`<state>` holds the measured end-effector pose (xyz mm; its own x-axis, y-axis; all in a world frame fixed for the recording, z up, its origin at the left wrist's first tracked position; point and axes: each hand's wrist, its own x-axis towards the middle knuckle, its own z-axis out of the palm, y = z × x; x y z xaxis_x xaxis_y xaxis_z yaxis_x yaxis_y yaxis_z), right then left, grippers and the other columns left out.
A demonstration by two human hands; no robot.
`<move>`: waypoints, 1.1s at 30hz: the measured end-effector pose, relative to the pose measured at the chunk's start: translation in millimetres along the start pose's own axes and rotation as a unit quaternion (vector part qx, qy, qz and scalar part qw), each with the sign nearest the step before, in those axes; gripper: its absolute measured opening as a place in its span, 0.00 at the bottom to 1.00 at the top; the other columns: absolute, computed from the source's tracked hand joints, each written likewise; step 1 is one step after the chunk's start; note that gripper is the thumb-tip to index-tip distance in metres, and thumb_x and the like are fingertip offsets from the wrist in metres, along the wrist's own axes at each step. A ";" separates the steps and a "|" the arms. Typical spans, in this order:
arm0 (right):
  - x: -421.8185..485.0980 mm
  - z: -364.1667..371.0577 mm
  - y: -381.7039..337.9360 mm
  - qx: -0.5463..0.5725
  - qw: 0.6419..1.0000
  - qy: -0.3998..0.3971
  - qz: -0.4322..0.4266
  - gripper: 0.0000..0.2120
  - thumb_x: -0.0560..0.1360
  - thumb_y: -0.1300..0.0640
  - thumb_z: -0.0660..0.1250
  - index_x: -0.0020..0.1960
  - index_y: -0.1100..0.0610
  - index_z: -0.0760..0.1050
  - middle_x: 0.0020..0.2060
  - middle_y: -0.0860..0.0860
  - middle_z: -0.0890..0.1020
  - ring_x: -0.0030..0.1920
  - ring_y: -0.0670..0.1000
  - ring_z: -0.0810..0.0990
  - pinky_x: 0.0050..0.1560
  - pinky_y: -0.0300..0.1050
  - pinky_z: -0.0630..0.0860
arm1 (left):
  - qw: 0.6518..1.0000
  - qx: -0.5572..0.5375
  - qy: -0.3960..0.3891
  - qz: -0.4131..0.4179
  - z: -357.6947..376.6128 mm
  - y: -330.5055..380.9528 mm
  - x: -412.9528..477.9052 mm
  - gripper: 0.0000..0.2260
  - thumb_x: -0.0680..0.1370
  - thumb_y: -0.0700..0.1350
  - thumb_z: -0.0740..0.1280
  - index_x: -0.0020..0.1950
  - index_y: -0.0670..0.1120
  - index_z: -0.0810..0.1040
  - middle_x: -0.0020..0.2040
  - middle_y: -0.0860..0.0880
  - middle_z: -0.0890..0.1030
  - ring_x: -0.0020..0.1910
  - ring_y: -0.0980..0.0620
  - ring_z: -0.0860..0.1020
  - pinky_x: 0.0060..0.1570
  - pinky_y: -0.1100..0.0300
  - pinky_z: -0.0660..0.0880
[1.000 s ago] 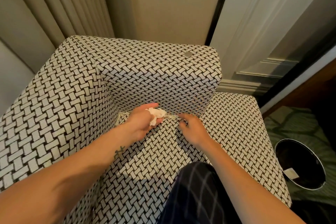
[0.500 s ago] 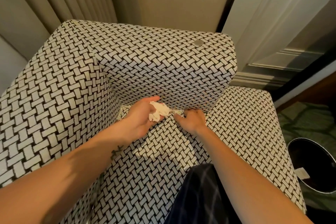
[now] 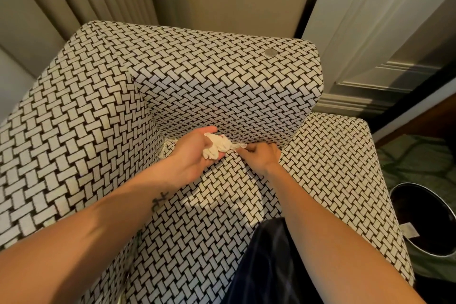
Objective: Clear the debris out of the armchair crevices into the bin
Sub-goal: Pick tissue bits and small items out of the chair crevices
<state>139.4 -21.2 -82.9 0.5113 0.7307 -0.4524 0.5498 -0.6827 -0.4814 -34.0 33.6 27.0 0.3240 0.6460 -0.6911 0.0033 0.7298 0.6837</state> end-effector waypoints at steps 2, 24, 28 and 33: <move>-1.6 -3.8 -1.6 -0.003 1.000 -0.024 0.000 0.27 0.76 0.30 0.61 0.61 0.49 0.81 0.61 0.55 0.77 0.72 0.60 0.59 0.68 0.52 0.60 | 1.000 -0.001 -0.001 0.002 -0.5 -0.2 0.9 0.20 0.81 0.28 0.52 0.65 0.42 0.77 0.60 0.38 0.78 0.59 0.39 0.80 0.54 0.51 0.81; -33.6 -9.2 12.4 0.315 0.945 0.002 -0.084 0.13 0.76 0.43 0.72 0.58 0.47 0.85 0.51 0.40 0.86 0.56 0.40 0.82 0.59 0.34 0.76 | 0.999 0.011 -0.028 -0.016 -2.0 -4.2 2.6 0.17 0.82 0.33 0.55 0.70 0.41 0.73 0.63 0.35 0.78 0.58 0.39 0.81 0.52 0.51 0.81; -60.4 -23.7 6.2 0.381 0.914 0.013 -0.139 0.08 0.78 0.53 0.71 0.57 0.44 0.83 0.53 0.37 0.85 0.55 0.32 0.80 0.55 0.26 0.73 | 0.998 0.020 -0.048 -0.036 1.1 -3.9 -0.2 0.13 0.84 0.38 0.58 0.67 0.39 0.72 0.60 0.36 0.79 0.54 0.42 0.81 0.50 0.52 0.80; -80.3 -30.0 -9.9 0.412 0.893 -0.001 -0.183 0.12 0.78 0.57 0.72 0.60 0.48 0.83 0.54 0.42 0.86 0.56 0.39 0.82 0.55 0.33 0.78 | 0.991 0.022 -0.112 -0.063 4.7 -3.7 -5.3 0.12 0.84 0.42 0.59 0.61 0.36 0.74 0.54 0.39 0.81 0.47 0.45 0.80 0.51 0.52 0.79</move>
<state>112.7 -73.0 -19.3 0.3957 0.9057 -0.1520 0.0073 -0.1686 -0.9857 -31.3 26.4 29.2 0.5210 0.4805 -0.7055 0.0962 0.7882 0.6078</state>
